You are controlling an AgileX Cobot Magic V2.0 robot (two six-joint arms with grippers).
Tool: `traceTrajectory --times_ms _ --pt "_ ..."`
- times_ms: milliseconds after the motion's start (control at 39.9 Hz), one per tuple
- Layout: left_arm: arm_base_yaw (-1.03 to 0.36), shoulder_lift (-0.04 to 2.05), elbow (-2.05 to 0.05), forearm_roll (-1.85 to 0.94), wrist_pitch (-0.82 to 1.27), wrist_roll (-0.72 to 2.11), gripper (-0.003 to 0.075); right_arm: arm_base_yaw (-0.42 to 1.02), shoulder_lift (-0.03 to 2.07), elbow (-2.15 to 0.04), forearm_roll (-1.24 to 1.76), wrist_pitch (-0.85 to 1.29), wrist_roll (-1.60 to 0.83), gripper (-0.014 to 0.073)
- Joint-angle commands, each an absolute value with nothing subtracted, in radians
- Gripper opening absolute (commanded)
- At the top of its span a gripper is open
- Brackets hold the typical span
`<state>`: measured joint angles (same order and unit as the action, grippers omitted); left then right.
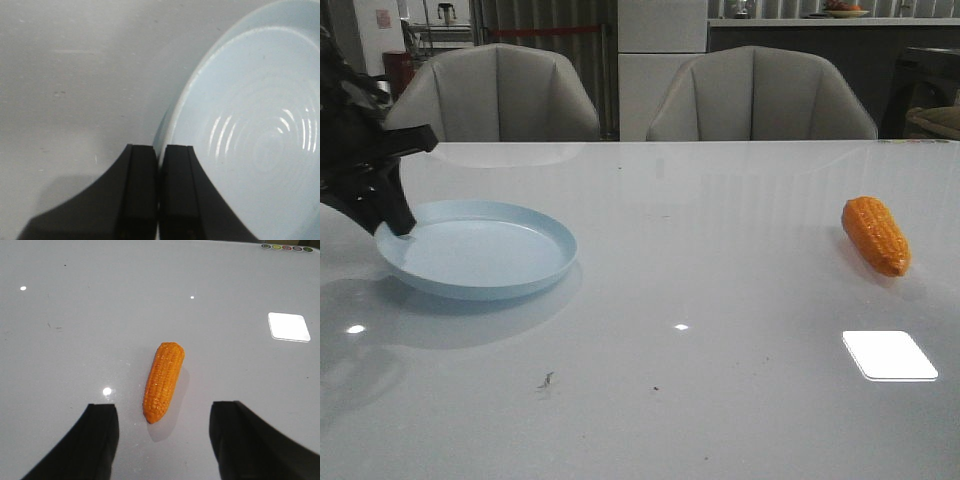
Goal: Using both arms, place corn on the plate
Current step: 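Grip the plate rim and slide the plate toward the table center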
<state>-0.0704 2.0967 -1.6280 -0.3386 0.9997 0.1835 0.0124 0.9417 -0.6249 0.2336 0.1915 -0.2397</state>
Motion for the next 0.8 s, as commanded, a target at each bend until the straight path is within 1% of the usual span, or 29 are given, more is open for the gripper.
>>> traceTrajectory --times_ms 0,376,552,703,778 --pt "-0.133 2.027 -1.662 -0.385 1.002 0.190 0.0090 0.015 0.934 -0.660 0.237 0.121 -0.238 0.0506" --pt "-0.358 2.027 -1.662 -0.386 0.931 0.177 0.0090 0.015 0.934 -0.660 0.237 0.121 -0.238 0.0506" --pt "-0.400 2.029 -1.662 -0.372 0.909 0.177 0.0090 0.015 0.934 -0.660 0.237 0.123 -0.238 0.0506" --pt "-0.399 2.029 -1.662 -0.370 0.915 0.177 0.0090 0.015 0.934 -0.660 0.237 0.136 -0.238 0.0506" --pt "-0.399 2.029 -1.662 -0.349 0.922 0.177 0.0110 0.015 0.934 -0.660 0.237 0.148 -0.238 0.0506"
